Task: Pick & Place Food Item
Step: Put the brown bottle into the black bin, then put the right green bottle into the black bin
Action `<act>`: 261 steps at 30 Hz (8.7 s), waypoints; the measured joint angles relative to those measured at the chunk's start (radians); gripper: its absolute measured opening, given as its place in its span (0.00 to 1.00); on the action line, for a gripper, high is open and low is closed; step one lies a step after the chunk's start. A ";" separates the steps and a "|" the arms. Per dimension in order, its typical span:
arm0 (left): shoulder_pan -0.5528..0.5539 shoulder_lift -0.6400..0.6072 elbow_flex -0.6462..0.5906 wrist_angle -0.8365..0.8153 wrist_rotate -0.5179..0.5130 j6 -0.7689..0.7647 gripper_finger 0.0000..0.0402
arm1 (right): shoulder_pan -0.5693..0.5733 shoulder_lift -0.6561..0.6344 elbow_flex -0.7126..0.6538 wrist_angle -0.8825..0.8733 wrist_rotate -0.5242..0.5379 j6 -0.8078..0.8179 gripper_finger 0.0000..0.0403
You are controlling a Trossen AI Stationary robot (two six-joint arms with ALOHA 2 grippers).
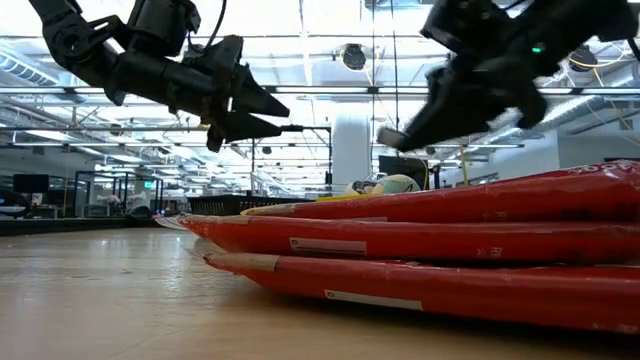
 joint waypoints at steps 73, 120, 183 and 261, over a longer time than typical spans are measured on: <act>0.009 0.220 0.368 -0.153 0.263 -0.078 0.17 | -0.154 0.041 0.002 0.500 0.052 -0.528 0.16; 0.060 0.032 -0.002 -0.320 -0.178 0.013 0.34 | -0.166 0.021 0.000 0.506 -0.284 -0.002 0.40; 0.059 0.032 0.000 -0.138 -0.119 -0.142 0.64 | -0.087 0.136 0.000 0.316 -0.128 -0.280 0.13; -0.030 0.071 0.218 -0.391 -0.240 0.102 0.15 | -0.184 0.108 0.001 0.606 -0.036 -0.137 0.42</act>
